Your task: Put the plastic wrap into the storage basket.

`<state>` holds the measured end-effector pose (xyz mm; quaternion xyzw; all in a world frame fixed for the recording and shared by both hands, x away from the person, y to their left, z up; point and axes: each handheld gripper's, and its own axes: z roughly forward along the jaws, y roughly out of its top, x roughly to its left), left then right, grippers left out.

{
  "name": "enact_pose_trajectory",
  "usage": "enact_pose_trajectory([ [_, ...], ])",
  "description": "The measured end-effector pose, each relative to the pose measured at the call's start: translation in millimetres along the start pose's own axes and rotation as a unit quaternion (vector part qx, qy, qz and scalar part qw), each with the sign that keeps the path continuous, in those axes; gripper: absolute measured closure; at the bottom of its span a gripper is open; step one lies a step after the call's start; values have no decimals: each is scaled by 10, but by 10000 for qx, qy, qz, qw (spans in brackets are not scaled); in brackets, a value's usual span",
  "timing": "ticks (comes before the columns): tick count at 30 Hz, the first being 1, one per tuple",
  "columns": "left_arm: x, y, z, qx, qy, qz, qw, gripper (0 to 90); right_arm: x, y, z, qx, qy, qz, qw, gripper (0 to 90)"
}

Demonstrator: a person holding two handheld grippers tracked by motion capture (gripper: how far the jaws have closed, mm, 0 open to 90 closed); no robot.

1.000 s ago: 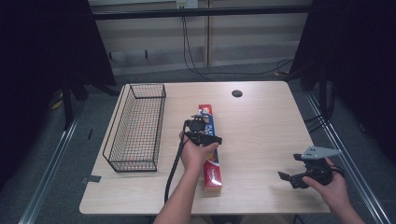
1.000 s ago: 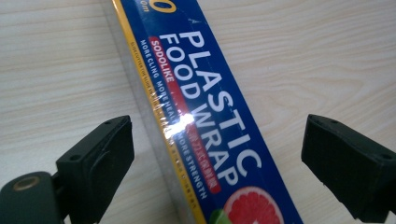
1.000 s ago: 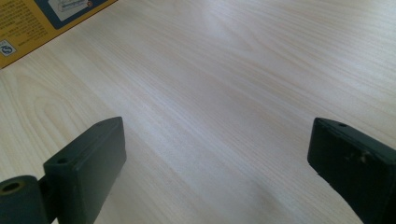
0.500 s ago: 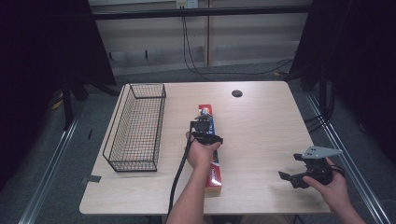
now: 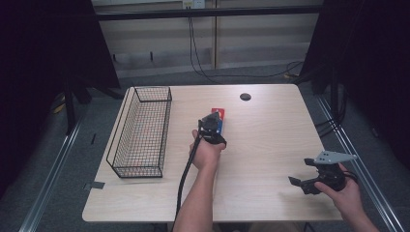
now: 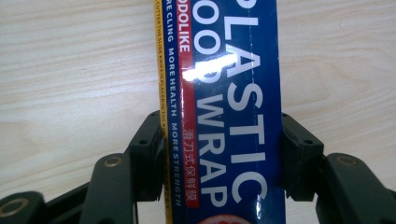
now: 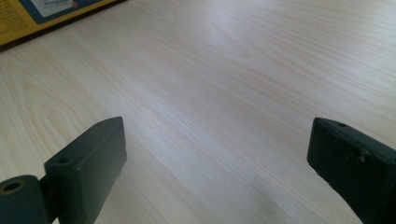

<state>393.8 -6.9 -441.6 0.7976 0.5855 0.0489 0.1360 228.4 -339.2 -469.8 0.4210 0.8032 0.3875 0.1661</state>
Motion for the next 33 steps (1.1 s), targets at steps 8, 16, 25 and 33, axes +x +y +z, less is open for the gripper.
enact_pose_trajectory([
  [8,90,85,-281,-70,-58,9,10000,439,4,-4,11,10,17,-10,10000,46],
  [16,240,109,-514,-91,5,-65,9999,439,1,-3,-1,-11,11,12,10000,46],
  [25,404,129,-716,-138,57,-194,9997,438,4,-3,8,2,16,-10,10000,44],
  [33,468,167,-811,-77,-8,-275,9996,438,19,-6,3,26,23,7,10000,44],
])
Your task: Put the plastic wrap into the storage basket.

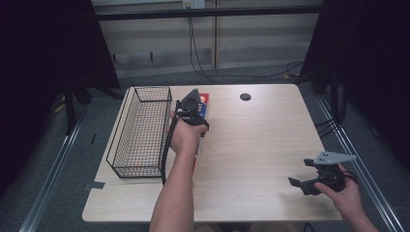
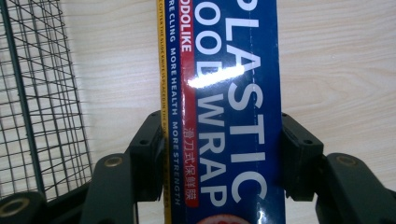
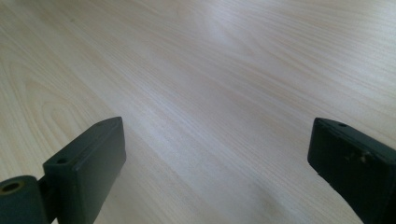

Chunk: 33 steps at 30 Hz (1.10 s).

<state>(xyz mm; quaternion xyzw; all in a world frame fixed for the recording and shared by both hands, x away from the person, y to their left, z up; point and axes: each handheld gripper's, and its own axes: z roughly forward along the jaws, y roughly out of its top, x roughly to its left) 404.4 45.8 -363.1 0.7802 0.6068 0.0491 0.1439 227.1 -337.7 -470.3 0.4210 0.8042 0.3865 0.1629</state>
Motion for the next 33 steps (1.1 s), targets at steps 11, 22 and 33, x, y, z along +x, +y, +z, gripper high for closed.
enact_pose_trajectory([
  [11,100,63,-158,-19,-42,-74,10000,438,-12,-8,-9,-21,-5,-16,10000,44],
  [22,211,110,-327,-30,71,-121,9999,438,-11,-5,1,13,28,-22,10000,45],
  [33,332,138,-468,-26,164,-154,9997,437,-10,-7,5,10,27,-38,10000,45],
])
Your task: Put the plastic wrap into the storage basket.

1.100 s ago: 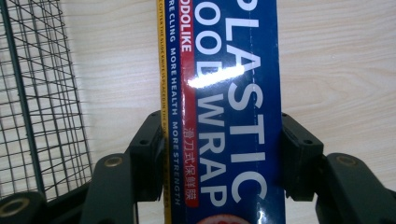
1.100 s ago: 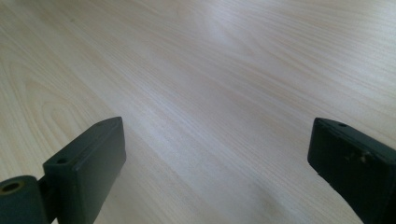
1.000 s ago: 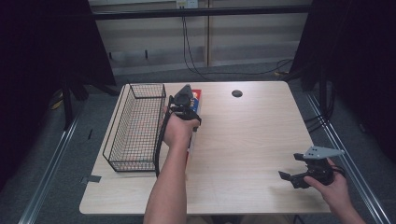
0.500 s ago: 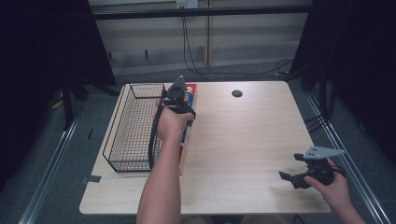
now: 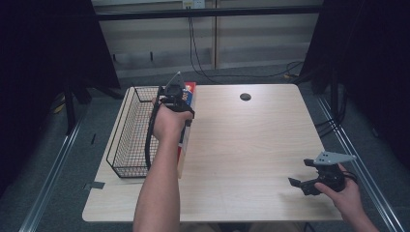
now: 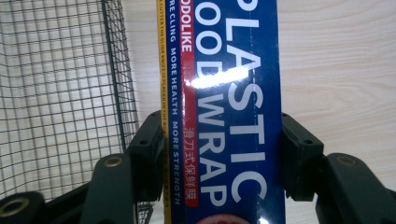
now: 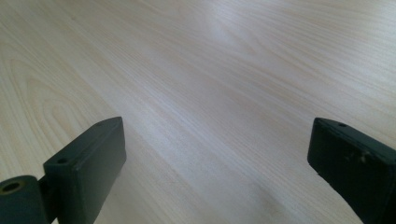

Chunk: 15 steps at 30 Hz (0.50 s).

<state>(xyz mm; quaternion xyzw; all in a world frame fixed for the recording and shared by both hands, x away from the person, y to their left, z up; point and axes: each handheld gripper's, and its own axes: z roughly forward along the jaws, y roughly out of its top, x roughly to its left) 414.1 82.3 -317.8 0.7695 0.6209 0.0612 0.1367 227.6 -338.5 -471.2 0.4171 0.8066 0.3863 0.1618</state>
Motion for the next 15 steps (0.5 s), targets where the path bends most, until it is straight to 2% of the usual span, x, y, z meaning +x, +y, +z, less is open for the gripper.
enact_pose_trajectory([
  [8,120,4,-95,11,30,-84,10000,437,-1,-4,3,24,0,-38,10000,45],
  [11,150,4,-112,29,40,-42,10000,437,-3,-4,-1,22,3,-33,10000,45],
  [15,231,-1,-161,-8,51,-112,9999,437,2,-8,1,31,7,-43,10000,45],
])
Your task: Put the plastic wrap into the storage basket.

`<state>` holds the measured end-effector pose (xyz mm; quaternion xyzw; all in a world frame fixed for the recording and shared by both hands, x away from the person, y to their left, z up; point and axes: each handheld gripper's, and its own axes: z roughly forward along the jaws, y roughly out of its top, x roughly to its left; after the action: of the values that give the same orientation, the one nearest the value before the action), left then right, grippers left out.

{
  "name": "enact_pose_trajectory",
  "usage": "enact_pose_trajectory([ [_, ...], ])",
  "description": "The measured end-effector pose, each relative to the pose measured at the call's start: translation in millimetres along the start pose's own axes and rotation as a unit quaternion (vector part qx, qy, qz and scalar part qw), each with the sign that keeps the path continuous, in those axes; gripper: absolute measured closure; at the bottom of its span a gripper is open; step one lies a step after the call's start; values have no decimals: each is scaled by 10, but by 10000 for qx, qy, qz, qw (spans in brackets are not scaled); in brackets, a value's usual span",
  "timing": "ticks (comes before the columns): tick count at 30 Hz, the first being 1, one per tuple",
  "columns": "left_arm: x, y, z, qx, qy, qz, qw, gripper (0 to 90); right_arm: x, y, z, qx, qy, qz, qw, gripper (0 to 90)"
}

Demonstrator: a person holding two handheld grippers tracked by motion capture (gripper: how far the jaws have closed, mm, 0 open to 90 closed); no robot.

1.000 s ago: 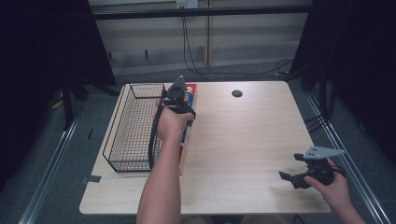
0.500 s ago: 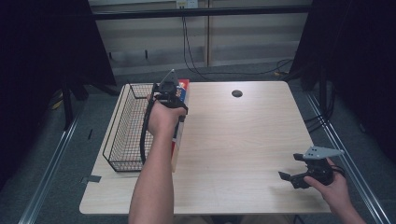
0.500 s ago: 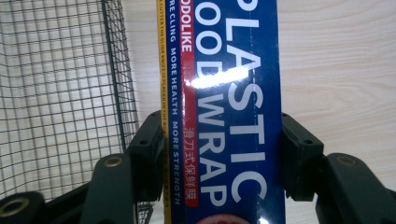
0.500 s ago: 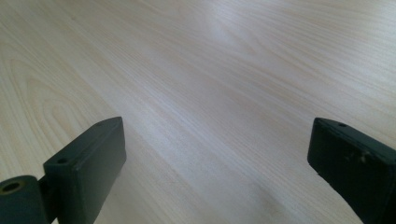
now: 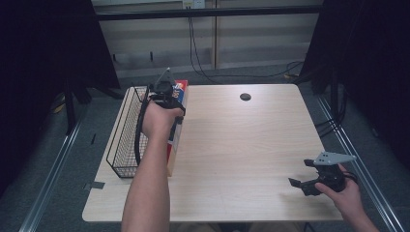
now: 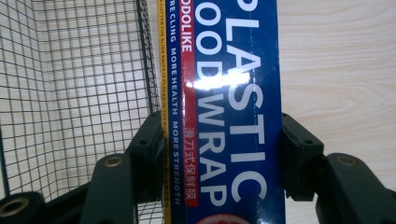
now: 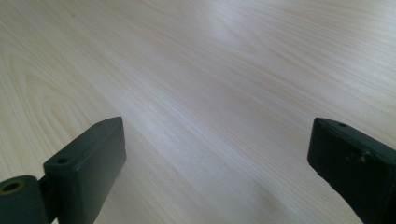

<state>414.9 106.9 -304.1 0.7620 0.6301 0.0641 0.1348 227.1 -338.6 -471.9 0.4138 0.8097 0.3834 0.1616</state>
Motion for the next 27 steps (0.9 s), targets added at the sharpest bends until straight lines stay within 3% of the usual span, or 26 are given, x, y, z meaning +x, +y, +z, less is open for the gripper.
enact_pose_trajectory([
  [14,170,-18,8,62,54,-75,9999,437,-2,-4,-4,18,-16,-5,10000,45],
  [27,310,-35,-1,33,61,-279,9996,437,7,0,-2,40,0,-50,10000,45],
])
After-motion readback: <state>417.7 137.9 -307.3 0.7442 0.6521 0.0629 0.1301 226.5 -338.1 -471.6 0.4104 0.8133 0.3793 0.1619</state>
